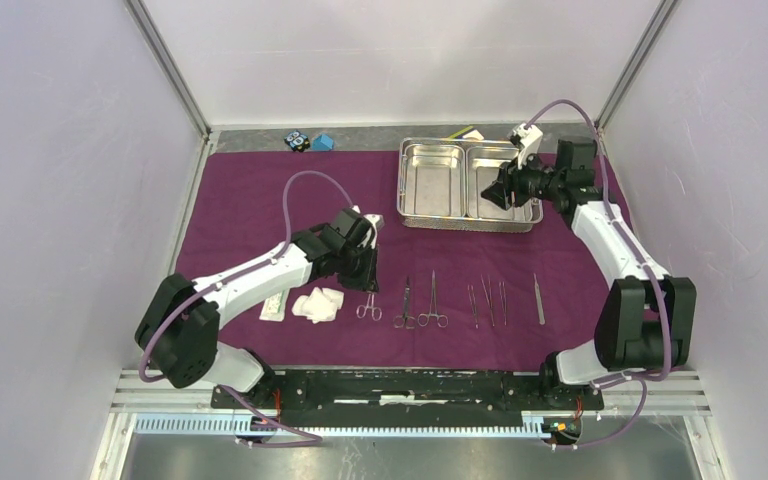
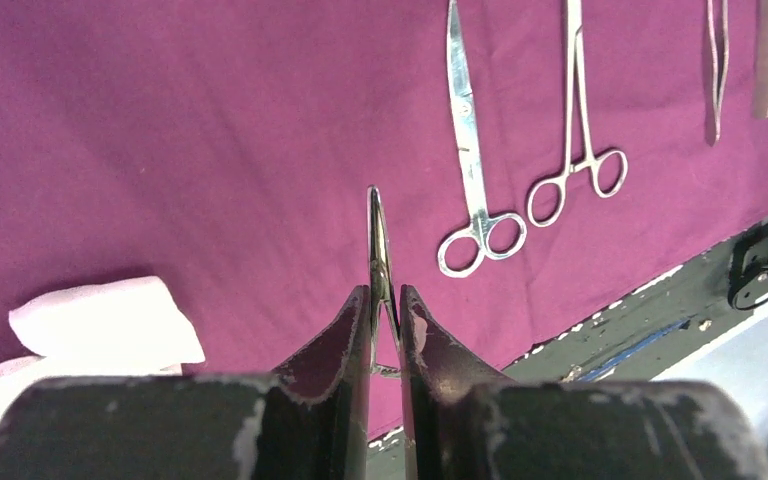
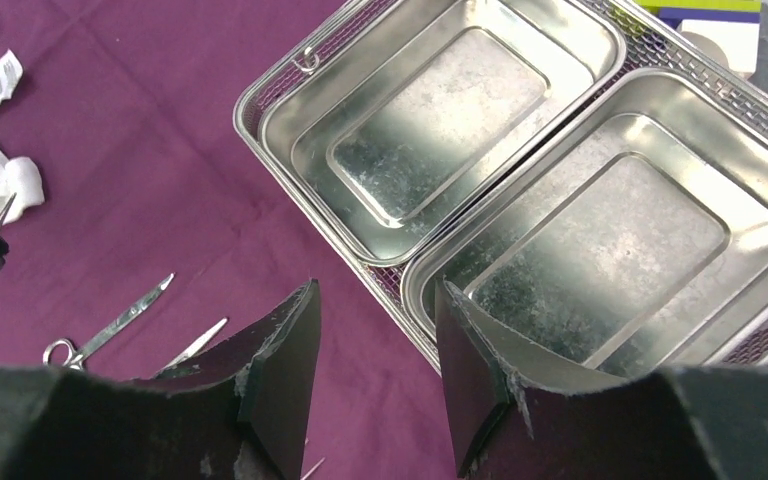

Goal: Open and lay out the surgical kit
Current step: Place the medical item in the surgical kit.

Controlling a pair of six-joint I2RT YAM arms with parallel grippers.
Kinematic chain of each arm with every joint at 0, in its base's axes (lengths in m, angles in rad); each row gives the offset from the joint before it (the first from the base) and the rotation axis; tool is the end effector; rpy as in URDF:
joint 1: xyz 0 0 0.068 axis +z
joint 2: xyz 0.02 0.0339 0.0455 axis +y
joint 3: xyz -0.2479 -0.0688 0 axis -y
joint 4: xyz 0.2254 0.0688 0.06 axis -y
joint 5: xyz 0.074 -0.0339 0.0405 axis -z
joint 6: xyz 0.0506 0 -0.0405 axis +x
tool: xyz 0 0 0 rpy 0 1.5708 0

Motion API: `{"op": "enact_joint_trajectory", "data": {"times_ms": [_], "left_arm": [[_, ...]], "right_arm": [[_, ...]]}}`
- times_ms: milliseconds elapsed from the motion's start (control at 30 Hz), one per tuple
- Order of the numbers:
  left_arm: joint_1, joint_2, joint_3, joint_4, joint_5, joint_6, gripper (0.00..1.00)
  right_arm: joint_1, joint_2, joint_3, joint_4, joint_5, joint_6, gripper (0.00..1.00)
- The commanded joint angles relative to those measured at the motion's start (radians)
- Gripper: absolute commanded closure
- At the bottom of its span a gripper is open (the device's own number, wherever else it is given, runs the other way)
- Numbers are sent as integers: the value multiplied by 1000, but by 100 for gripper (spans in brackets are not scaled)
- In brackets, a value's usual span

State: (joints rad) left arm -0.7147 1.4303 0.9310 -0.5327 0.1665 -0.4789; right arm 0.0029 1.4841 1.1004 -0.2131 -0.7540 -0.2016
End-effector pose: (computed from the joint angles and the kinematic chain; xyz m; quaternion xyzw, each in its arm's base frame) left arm 0.2026 -0.1869 0.1974 0.1350 0.9513 -0.2154 0.1743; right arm 0.3216 0.0356 0.2694 -0.2552 0.7998 0.2806 0.4652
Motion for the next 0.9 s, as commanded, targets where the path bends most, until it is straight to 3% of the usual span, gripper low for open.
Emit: {"op": "enact_joint_trajectory", "data": {"times_ms": [0, 867], "left_arm": [[-3, -7, -8, 8, -34, -42, 98], [-35, 122, 29, -11, -89, -145, 98]], "right_arm": [[3, -54, 3, -63, 8, -113, 48], [-60, -73, -62, 33, -82, -10, 48]]}}
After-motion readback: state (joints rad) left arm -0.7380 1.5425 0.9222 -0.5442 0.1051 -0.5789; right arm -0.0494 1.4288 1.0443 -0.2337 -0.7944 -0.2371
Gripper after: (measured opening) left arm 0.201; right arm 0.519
